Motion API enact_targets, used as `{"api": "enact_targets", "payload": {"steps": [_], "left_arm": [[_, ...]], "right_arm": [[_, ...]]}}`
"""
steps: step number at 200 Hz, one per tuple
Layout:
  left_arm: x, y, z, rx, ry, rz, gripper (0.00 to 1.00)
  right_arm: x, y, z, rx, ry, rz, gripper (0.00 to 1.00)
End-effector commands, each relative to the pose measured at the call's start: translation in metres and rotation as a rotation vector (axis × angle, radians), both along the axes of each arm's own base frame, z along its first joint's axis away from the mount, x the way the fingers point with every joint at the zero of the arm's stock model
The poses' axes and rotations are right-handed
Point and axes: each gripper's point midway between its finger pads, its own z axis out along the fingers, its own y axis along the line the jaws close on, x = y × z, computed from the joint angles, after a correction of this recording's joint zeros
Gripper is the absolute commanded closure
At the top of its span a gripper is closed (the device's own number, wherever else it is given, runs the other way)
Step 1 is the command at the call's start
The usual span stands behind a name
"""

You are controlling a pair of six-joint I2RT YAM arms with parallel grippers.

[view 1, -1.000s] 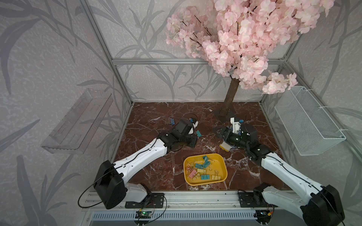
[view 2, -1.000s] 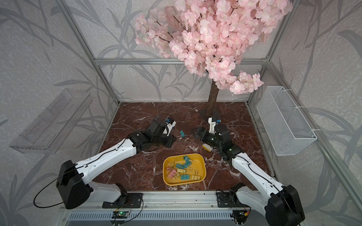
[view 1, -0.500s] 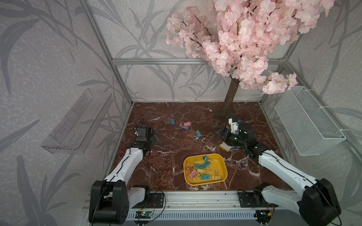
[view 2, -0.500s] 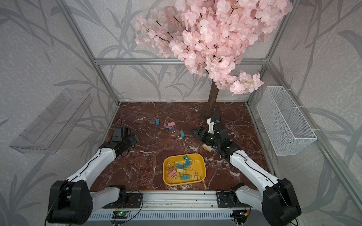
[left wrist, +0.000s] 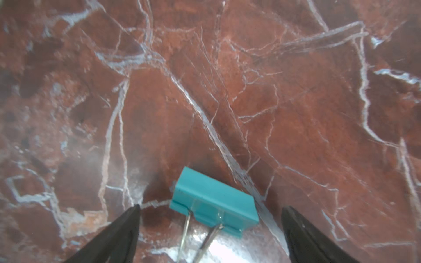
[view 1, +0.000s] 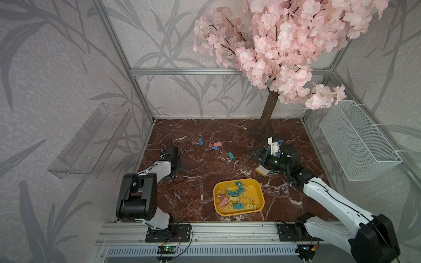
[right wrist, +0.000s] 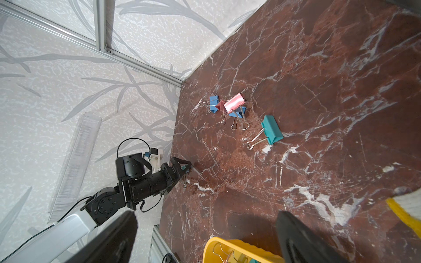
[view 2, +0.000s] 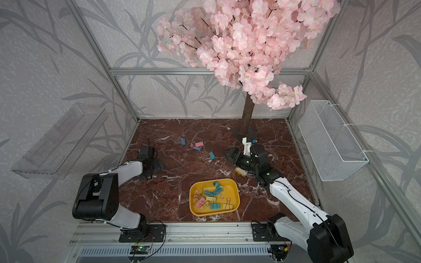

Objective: Put the binder clips in the storage box
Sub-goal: Pick up the binder clip at the center of the board.

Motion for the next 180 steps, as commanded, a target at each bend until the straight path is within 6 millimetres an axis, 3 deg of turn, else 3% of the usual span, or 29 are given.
{"api": "enact_targets", "payload": {"steps": [1,18,30,88,117,130,149,180], "left_arm": [[0.002,0.01,0.001,0.059,0.04,-0.018,0.15],[-0.001,0.009,-0.006,0.057,0.075,-0.02,0.32],[-0.001,0.009,-0.008,0.056,0.089,-0.016,0.37],[0.004,0.005,0.0,0.025,0.062,-0.006,0.53],[0.011,-0.013,0.015,-0.08,-0.006,-0.039,0.55],[0.016,-0.03,0.028,-0.158,-0.055,-0.079,0.55],[0.024,-0.065,0.061,-0.271,-0.157,-0.198,0.55],[0.019,-0.161,0.135,-0.365,-0.32,-0.595,0.55]], "right_arm": [[0.001,0.002,0.001,0.009,-0.011,0.007,0.01],[0.0,0.001,0.002,0.005,-0.015,0.003,0.01],[0.0,0.0,0.002,0.002,-0.018,-0.001,0.01],[-0.001,-0.001,0.002,0.001,-0.016,-0.004,0.01],[0.0,-0.001,0.003,0.002,-0.022,-0.007,0.01],[0.002,0.0,0.004,0.01,-0.024,-0.012,0.01],[0.005,-0.001,0.008,0.002,-0.047,-0.01,0.01],[0.015,-0.009,0.015,0.015,-0.084,-0.014,0.01]]}}
